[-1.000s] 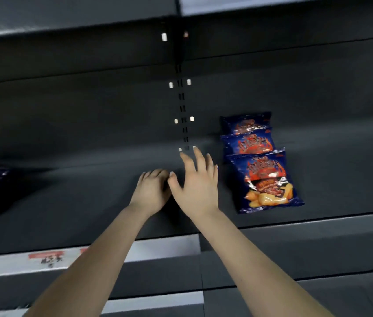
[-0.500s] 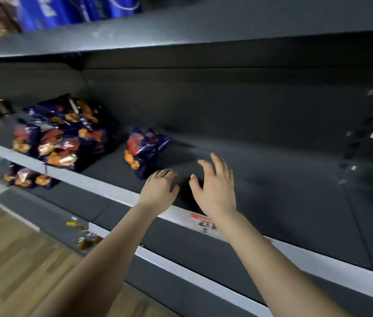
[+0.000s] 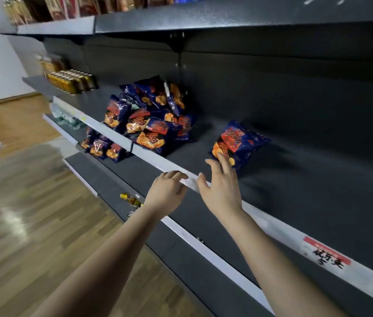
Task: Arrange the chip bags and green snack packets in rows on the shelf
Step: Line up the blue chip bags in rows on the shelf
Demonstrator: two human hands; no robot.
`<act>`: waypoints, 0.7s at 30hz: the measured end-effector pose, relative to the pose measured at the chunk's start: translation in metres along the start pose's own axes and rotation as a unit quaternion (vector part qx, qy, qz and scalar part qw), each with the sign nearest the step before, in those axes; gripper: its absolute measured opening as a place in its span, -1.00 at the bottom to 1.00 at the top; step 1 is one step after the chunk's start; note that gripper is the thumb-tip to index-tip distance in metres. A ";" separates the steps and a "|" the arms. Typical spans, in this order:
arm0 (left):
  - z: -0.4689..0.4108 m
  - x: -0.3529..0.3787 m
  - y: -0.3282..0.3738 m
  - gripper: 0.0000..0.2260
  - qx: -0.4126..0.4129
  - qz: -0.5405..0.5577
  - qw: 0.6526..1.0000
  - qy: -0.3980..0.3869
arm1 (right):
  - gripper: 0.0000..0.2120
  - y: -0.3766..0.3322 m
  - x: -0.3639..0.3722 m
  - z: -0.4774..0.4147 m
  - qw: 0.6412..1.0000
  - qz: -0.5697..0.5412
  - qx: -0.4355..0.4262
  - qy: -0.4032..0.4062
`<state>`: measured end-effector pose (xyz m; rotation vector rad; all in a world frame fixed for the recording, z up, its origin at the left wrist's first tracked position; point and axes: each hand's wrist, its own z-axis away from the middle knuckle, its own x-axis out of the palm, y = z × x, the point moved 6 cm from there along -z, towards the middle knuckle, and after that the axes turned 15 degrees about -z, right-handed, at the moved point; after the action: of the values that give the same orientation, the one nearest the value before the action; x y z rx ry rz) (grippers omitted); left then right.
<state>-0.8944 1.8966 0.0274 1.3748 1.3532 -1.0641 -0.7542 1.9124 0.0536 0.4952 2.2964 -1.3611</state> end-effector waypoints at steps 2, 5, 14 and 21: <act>-0.006 0.003 -0.008 -0.69 -0.005 0.001 1.000 0.003 | -0.61 -0.002 0.005 -0.010 1.000 0.003 -0.022 0.015; -0.018 0.008 -0.010 -0.68 -0.014 0.020 1.000 0.013 | -0.60 0.002 0.006 -0.030 0.999 0.014 -0.040 0.020; -0.084 0.014 -0.002 -0.68 0.003 0.038 0.999 0.024 | -0.45 0.045 -0.008 -0.108 0.989 0.143 -0.042 -0.002; -0.141 0.022 0.026 -0.64 0.017 0.068 0.997 0.028 | -0.09 0.084 -0.003 -0.133 0.960 0.255 0.012 -0.116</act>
<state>-0.8701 2.0390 0.0381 1.5081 1.2674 -0.9691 -0.7327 2.0677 0.0507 0.8205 1.7985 -1.1186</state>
